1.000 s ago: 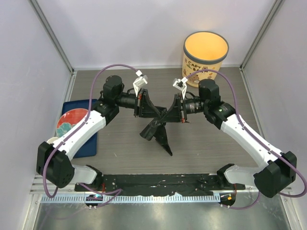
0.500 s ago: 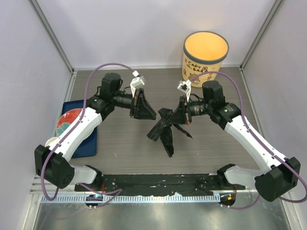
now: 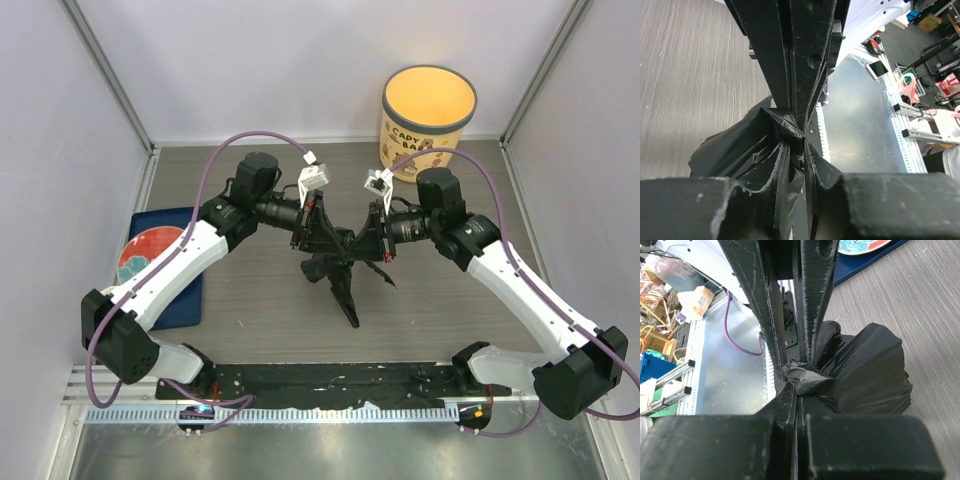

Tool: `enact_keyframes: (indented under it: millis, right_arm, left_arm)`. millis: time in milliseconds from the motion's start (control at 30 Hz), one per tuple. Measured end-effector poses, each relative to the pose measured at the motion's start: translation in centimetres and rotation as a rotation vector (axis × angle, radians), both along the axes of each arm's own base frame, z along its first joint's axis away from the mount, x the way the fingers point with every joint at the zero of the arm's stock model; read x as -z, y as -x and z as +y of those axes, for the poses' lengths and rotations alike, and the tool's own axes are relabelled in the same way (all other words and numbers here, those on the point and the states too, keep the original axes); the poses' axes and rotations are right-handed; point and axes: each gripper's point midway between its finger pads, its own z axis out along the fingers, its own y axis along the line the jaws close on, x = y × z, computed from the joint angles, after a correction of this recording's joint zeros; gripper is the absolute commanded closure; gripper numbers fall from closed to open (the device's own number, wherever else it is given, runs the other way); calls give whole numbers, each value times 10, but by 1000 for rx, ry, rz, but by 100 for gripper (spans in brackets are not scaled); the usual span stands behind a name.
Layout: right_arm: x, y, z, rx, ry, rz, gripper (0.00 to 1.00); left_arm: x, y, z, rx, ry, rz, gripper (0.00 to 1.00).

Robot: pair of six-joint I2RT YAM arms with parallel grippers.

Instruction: Put the trash bags into the trash bin

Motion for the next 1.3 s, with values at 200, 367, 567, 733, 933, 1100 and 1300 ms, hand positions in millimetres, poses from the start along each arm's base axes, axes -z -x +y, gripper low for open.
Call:
enact_keyframes:
  millis: [200, 367, 567, 733, 933, 1100, 1300]
  right_arm:
    - [2, -1, -1, -1, 14, -24, 99]
    - [7, -1, -3, 4, 35, -30, 99]
    - [3, -3, -2, 7, 33, -48, 99]
    - [1, -3, -1, 5, 30, -60, 99]
    - [3, -1, -5, 9, 49, -83, 99]
    - [2, 8, -13, 14, 65, -89, 99]
    - [-2, 14, -18, 22, 70, -103, 99]
  left_arm:
    - [-2, -3, -1, -18, 2, 15, 61]
    - [-4, -5, 0, -32, 5, 13, 61]
    - [-5, -5, -1, -41, 2, 29, 82]
    - [-6, -4, -2, -42, 2, 52, 100]
    - [-1, -19, 6, -93, 19, 142, 100]
    - [9, -40, 22, -165, -2, 151, 100]
    - [20, -38, 25, -151, -29, 162, 77]
